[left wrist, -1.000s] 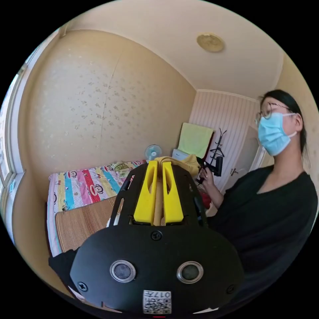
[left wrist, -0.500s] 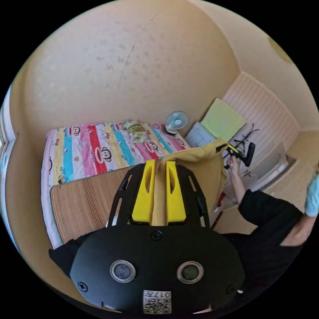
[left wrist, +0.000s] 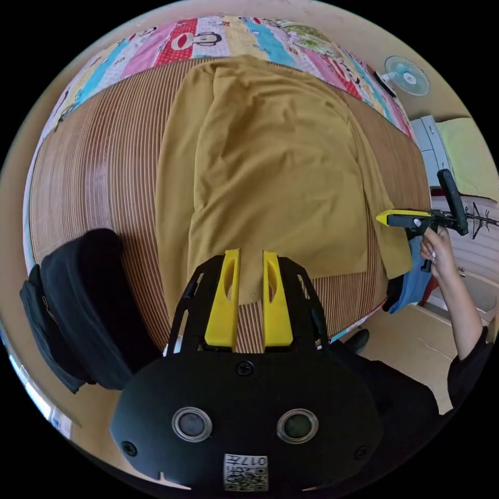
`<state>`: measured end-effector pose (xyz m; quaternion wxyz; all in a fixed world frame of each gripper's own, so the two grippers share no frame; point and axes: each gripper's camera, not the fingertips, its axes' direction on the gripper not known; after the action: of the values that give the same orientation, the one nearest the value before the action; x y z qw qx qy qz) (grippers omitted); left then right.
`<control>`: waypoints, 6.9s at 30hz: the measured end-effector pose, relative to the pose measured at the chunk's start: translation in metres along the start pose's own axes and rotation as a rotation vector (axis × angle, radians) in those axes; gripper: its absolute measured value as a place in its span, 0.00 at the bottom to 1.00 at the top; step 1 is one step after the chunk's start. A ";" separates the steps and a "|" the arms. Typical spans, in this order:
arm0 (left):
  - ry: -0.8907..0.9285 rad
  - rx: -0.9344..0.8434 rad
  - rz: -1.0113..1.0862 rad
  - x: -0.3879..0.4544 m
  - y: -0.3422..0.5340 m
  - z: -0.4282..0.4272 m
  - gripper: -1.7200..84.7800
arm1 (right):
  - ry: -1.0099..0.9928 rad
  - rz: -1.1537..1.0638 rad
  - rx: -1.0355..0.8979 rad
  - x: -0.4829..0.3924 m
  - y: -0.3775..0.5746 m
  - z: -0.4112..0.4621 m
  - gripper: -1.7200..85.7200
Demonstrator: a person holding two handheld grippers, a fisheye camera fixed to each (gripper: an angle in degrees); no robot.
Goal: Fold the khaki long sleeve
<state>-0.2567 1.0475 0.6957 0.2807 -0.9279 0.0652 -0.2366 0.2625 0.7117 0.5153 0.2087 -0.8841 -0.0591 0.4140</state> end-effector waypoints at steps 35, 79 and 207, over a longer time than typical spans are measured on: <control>0.042 0.638 -0.808 -0.340 0.267 -0.340 0.07 | 0.339 0.078 -0.289 0.115 0.161 0.111 0.03; 0.552 0.527 -1.015 -0.398 0.375 -0.233 0.13 | 0.143 0.056 -0.099 0.061 0.335 0.136 0.04; 0.363 0.278 -0.267 -0.304 0.113 -0.198 0.12 | -0.219 0.242 0.245 0.062 0.236 -0.089 0.06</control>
<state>-0.6168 0.9332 0.6555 0.3557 -0.8230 -0.0415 -0.4409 0.3544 0.4871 0.4235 0.2558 -0.8025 0.0758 0.5337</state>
